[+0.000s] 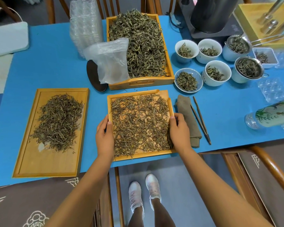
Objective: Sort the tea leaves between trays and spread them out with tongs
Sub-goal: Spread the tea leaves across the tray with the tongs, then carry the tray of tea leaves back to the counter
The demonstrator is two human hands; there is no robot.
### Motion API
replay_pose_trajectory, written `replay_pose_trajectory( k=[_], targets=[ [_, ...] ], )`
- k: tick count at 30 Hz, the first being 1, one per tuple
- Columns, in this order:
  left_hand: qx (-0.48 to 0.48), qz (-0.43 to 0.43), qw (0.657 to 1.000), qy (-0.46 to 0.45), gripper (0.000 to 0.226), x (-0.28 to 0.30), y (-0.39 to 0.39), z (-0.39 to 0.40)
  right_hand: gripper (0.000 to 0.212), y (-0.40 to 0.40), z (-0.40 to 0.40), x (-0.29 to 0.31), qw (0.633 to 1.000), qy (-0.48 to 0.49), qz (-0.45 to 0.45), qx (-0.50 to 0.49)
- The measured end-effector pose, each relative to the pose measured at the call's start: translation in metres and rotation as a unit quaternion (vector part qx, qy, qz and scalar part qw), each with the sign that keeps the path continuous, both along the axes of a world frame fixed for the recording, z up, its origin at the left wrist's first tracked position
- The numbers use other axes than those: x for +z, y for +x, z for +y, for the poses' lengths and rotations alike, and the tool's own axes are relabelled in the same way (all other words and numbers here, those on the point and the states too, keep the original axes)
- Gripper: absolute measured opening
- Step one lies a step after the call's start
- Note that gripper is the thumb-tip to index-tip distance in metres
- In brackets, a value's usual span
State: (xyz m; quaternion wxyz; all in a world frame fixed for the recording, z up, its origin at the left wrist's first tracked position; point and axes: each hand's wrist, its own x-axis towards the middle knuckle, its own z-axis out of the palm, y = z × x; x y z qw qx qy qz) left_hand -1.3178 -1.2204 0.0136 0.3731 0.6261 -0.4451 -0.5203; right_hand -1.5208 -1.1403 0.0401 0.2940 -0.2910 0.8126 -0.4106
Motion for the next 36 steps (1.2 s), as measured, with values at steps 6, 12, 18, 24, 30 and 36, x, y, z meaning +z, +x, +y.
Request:
replay_pose_trajectory(
  k=[6,12,18,24,30,36],
  targets=[
    [0.005,0.019,1.000,0.014,0.039,0.009,0.004,-0.002,0.013,-0.001,-0.004,0.004,0.999,-0.008,-0.035,0.007],
    [-0.009,0.005,1.000,0.022,0.039,0.030,0.010,-0.015,0.017,-0.006,-0.013,0.015,0.998,-0.004,-0.030,0.048],
    [-0.013,0.003,1.000,0.025,0.038,0.069,0.018,-0.032,0.018,-0.011,-0.031,0.051,0.996,-0.024,-0.005,0.089],
    [-0.002,0.008,1.000,-0.005,0.038,0.128,0.025,-0.042,0.018,-0.006,-0.052,0.104,0.992,-0.086,-0.035,0.083],
    [0.009,0.021,0.999,-0.041,0.038,0.208,0.040,-0.056,0.016,0.000,-0.088,0.176,0.987,-0.106,0.001,0.118],
    [0.081,-0.007,0.992,-0.096,0.035,0.285,0.072,-0.061,0.019,0.027,-0.128,0.253,0.977,-0.112,0.029,0.182]
  ],
)
